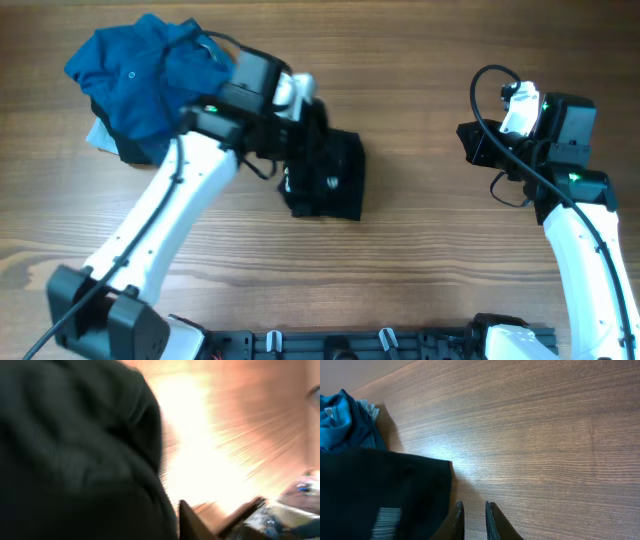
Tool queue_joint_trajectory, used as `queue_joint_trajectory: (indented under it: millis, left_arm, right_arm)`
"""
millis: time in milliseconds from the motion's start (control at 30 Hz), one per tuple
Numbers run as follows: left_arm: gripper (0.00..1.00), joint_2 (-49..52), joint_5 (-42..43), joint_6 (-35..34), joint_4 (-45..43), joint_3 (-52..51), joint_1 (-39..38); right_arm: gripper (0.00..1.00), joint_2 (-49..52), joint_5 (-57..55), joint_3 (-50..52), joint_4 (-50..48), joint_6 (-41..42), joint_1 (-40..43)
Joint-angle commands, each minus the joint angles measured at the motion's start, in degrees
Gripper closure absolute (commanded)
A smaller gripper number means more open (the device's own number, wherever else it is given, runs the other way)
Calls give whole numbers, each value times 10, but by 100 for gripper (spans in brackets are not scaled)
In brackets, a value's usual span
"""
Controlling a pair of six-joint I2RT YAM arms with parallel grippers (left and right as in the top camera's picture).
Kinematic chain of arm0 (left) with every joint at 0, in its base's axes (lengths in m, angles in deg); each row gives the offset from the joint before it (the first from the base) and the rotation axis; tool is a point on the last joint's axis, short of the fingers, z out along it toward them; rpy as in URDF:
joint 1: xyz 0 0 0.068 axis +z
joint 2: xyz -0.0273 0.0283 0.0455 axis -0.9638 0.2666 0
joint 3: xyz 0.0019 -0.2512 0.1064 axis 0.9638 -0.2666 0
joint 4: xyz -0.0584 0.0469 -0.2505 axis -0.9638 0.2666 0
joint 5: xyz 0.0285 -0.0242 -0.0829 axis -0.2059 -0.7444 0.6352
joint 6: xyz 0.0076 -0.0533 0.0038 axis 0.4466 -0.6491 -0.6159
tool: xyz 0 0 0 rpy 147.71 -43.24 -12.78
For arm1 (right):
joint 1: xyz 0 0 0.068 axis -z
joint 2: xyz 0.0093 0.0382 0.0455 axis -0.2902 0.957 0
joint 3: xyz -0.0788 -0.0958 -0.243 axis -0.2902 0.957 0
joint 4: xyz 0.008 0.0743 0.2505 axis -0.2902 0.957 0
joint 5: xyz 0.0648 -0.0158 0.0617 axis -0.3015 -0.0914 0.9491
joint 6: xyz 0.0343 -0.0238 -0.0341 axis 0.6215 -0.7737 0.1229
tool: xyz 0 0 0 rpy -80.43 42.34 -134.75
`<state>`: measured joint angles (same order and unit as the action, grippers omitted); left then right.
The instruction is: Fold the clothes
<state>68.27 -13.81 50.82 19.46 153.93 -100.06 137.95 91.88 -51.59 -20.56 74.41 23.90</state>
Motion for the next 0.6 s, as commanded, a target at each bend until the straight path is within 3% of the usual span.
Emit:
queue_joint_trajectory:
  millis: [0,133,267,367,467,567]
  left_arm:
    - [81,38,-121,16,11,2,-35]
    - [96,49,-125,16,11,2,-30]
    - [94,47,-123,16,12,2,-19]
    - [87,48,-121,18,3,2,-20]
    - [95,61,-65,18,-43,1,-25]
    - [96,103,7,18,-110,1,-48]
  right_arm:
    - [85,-6,-11,-12,-2,-6,-1]
    - [85,-6,-11,-12,0,-6,-1]
    - [85,-6,-11,-12,2,-6,-1]
    - [83,-3,2,-12,4,-5,-1]
    - [81,3,37,-12,4,-11,-1]
    - [81,8,37,-12,5,-11,-1]
